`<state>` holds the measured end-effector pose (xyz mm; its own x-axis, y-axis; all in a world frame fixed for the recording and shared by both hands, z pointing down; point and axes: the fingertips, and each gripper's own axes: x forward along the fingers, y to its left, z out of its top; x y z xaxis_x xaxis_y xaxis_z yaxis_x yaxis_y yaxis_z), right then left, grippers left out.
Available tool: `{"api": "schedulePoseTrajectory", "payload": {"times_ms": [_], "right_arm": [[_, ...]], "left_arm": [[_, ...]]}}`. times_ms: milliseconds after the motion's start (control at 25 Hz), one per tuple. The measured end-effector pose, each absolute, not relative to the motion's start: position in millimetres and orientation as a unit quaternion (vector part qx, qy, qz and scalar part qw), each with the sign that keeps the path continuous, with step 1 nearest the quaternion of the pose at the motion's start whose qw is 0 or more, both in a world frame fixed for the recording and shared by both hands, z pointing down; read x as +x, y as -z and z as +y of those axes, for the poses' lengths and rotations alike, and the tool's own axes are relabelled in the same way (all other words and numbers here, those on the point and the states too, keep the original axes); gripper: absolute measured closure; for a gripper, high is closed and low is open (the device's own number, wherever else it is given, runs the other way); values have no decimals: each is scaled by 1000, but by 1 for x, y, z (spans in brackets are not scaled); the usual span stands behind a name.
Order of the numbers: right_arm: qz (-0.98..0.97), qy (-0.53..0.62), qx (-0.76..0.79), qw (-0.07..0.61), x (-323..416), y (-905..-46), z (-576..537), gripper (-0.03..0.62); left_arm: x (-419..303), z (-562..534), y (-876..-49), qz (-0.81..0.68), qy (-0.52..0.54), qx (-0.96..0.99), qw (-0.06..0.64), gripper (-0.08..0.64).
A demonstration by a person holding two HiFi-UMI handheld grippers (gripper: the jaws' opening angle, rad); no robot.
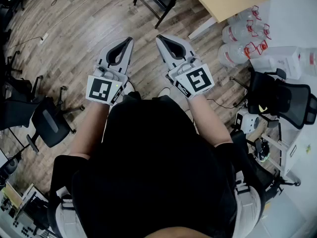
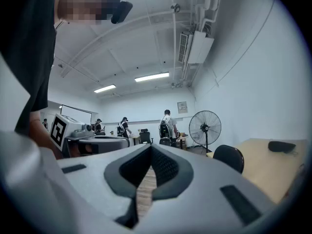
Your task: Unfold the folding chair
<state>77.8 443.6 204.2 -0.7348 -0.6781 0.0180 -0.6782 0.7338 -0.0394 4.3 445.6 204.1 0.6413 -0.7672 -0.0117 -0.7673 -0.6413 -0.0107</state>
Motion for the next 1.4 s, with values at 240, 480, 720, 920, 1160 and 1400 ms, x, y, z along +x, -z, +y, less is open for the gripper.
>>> {"api": "schedulePoseTrajectory", "payload": {"times_ms": [240,480,720,920,1160,1400], "right_arm": [[-924,-22,383,1,44,-204,438,592],[-925,-17,379,-5,21,-205,441,592],[-923,-21,384,-7,-5,-213,440,592],[-914,-30,406,-1,-22,-219,427,592],[-900,-28,435,-1,-29,-217,411,592],[-897,-36,440,-7,-8,-222,380,592]], "left_arm": [[-31,440,-212,407,2,-914,1,566],[-57,436,-214,398,5,-917,7,566],[-81,432,-216,386,-5,-922,5,566],[-100,421,-220,373,-18,-928,-12,566],[-120,404,-225,359,-17,-933,-11,566],[-102,370,-233,355,-13,-935,-17,565]]}}
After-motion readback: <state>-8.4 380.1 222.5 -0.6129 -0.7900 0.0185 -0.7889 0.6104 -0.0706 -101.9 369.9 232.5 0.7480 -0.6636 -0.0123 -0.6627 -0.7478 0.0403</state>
